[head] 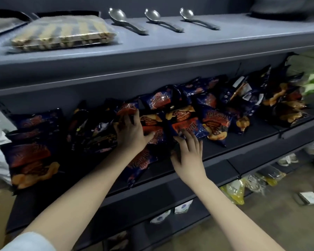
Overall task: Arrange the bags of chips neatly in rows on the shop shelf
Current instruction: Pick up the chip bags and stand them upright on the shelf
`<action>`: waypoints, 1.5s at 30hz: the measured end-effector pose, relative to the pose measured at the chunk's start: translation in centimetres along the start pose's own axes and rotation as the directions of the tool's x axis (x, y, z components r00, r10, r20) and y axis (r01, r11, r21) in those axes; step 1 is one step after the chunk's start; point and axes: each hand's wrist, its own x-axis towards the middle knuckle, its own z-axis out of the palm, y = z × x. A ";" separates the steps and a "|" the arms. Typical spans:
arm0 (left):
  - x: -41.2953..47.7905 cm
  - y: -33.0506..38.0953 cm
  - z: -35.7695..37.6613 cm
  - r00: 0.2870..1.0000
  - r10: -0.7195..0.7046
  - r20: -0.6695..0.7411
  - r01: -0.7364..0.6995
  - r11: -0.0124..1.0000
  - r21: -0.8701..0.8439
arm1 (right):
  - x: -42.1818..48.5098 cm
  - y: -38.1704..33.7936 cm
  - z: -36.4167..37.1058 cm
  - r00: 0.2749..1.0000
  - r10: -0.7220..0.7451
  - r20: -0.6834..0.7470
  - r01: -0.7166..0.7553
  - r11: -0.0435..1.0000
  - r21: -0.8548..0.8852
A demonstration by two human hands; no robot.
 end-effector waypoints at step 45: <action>-15.4 -10.3 -9.8 0.586 -0.798 0.138 -0.234 -0.330 -0.915 | -1.6 -18.7 1.7 0.641 -0.425 0.639 -0.447 0.470 0.761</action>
